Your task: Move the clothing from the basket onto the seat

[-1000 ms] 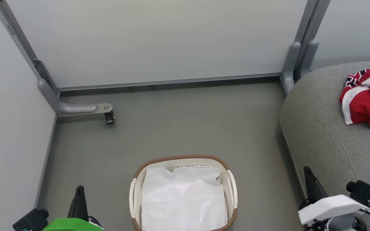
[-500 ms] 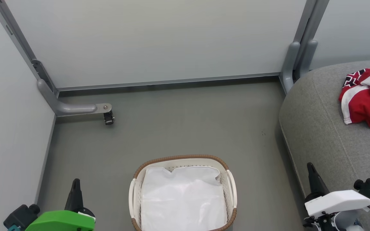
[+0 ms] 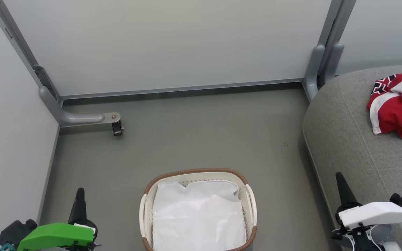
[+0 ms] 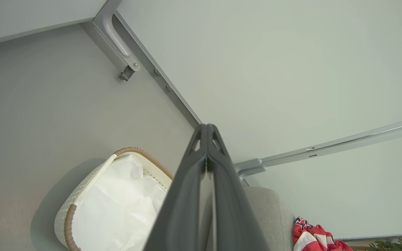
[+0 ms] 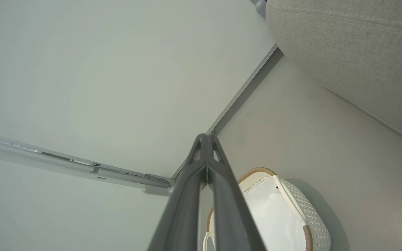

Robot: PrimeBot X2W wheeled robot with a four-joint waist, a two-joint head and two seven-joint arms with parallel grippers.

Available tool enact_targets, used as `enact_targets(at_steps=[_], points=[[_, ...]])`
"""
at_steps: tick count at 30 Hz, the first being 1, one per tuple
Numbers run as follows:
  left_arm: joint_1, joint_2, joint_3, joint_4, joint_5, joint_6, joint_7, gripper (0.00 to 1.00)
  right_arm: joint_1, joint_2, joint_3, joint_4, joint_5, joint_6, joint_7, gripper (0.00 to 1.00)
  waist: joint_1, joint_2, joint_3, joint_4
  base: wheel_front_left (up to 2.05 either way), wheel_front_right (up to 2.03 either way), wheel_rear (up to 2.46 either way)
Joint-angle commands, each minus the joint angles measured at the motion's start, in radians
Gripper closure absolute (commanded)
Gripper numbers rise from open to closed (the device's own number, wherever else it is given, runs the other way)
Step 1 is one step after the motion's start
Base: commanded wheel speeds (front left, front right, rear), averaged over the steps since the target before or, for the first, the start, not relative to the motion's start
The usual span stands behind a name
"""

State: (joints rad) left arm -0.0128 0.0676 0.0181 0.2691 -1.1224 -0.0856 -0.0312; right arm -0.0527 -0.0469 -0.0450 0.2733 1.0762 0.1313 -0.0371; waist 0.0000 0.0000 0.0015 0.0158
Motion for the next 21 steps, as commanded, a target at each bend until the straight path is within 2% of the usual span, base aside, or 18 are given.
enact_targets(at_steps=[1, 21], points=[[-0.031, -0.002, 0.008, -0.01, -0.025, -0.006, 0.006, 1.0, -0.022, -0.008, -0.005, -0.013, 0.028, 0.0, 0.007, 1.0, 0.0, 0.0, 0.0, 0.0, 0.0, 0.0, 0.0], [-0.057, -0.007, 0.042, -0.016, -0.194, -0.021, 0.058, 1.0, -0.036, -0.009, -0.028, -0.021, 0.216, -0.001, 0.059, 1.0, 0.0, 0.0, 0.001, -0.005, 0.0, 0.0, 0.0]])
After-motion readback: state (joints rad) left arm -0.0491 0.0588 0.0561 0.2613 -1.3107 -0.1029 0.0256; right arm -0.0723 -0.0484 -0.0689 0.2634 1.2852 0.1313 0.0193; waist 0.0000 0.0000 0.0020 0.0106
